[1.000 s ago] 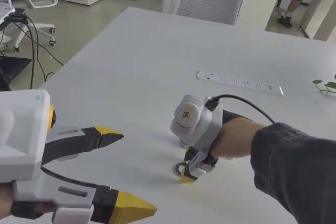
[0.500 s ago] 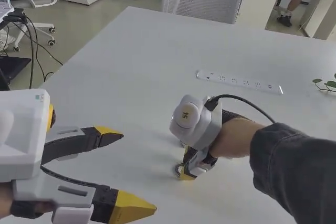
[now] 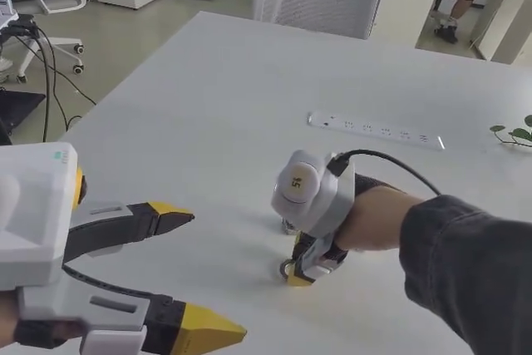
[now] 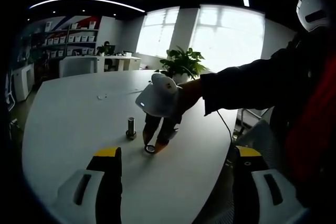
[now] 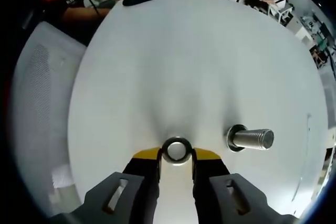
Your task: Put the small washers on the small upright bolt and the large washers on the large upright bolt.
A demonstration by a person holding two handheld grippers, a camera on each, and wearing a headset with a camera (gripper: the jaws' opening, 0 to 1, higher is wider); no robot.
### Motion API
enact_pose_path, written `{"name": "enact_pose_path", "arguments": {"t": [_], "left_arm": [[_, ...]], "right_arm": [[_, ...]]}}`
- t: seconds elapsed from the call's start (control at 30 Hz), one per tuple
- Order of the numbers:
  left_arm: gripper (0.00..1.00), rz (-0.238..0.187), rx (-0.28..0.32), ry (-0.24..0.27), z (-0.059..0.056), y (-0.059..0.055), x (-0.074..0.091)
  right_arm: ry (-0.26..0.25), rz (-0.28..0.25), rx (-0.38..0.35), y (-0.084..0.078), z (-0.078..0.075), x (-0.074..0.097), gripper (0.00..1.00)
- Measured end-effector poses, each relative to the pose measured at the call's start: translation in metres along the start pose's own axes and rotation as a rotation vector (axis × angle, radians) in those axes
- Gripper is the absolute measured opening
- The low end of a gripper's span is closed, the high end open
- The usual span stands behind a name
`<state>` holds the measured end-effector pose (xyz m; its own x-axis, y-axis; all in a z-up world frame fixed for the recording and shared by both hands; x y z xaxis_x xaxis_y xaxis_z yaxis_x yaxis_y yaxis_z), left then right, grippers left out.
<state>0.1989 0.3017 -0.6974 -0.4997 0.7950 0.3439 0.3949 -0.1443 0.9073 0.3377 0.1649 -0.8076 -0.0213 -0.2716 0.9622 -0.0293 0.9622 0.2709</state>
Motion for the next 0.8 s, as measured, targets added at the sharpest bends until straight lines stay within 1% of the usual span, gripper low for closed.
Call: {"name": "enact_pose_path", "arguments": {"t": [0.2, 0.3, 0.43, 0.53, 0.8], "left_arm": [[0.87, -0.001, -0.005, -0.007, -0.002, 0.001, -0.001], [0.87, -0.001, -0.004, -0.005, -0.001, 0.000, 0.000], [0.87, -0.003, -0.006, -0.009, -0.001, 0.000, -0.001], [0.87, -0.006, -0.008, -0.014, -0.002, 0.001, -0.002], [0.87, -0.009, -0.013, -0.017, -0.003, 0.002, -0.003]], "right_arm": [[0.001, 0.011, -0.008, -0.005, 0.001, 0.004, 0.23], [0.004, 0.013, -0.007, -0.007, 0.003, 0.012, 0.23], [-0.006, 0.021, -0.012, -0.011, -0.001, 0.022, 0.23], [-0.006, 0.008, -0.031, -0.014, -0.003, 0.032, 0.23], [-0.029, 0.010, -0.036, -0.019, -0.004, 0.047, 0.23]]}}
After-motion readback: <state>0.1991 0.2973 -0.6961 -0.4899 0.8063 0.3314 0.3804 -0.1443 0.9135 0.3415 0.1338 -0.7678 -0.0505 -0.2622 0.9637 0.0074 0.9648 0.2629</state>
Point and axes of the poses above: the centre of the closed fingertips' face, and the gripper's own axes: x roughly backward along the fingers, z roughly to its left, y roughly out of its top, the point moved 7 cm from there along x, roughly backward along the fingers, and after that the axes turned 1 degree about -y, right-handed, at the moved point
